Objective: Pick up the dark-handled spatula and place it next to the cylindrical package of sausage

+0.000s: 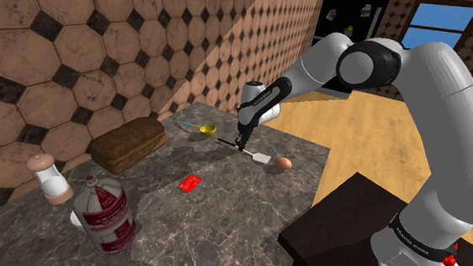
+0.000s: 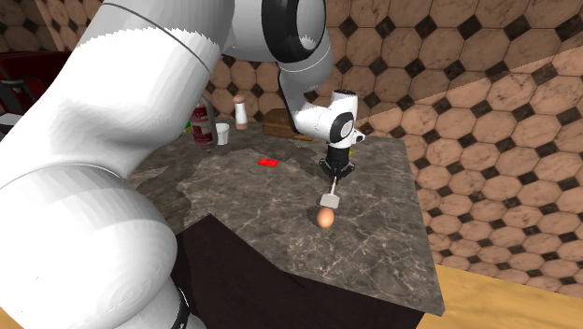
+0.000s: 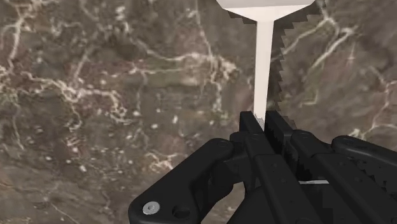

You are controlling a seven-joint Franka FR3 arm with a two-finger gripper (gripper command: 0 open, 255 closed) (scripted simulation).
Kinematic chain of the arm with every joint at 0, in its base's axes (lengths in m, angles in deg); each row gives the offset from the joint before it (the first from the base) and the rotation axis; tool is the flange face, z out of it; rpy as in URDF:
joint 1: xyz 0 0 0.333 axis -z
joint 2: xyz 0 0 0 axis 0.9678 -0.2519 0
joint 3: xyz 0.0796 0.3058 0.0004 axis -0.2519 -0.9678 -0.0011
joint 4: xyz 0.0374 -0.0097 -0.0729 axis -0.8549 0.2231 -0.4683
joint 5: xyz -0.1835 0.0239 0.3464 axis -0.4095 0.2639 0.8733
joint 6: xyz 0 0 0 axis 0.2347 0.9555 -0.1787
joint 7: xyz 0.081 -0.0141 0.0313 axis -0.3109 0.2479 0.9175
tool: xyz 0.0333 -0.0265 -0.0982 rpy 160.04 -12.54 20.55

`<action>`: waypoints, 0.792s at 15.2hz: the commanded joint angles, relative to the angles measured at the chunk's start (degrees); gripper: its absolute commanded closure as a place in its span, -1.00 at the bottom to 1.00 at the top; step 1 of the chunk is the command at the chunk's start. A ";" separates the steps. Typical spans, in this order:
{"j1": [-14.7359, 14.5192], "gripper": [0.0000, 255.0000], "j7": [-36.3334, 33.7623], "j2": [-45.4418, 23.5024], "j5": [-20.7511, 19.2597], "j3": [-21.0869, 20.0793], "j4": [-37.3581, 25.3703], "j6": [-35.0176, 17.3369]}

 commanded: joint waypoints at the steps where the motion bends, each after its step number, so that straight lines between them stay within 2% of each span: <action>1: 0.01 1.00 0.00 1.02 -0.01 0.02 0.38 0.64; 12: -0.08 1.00 -0.20 7.63 -0.16 0.16 1.92 5.70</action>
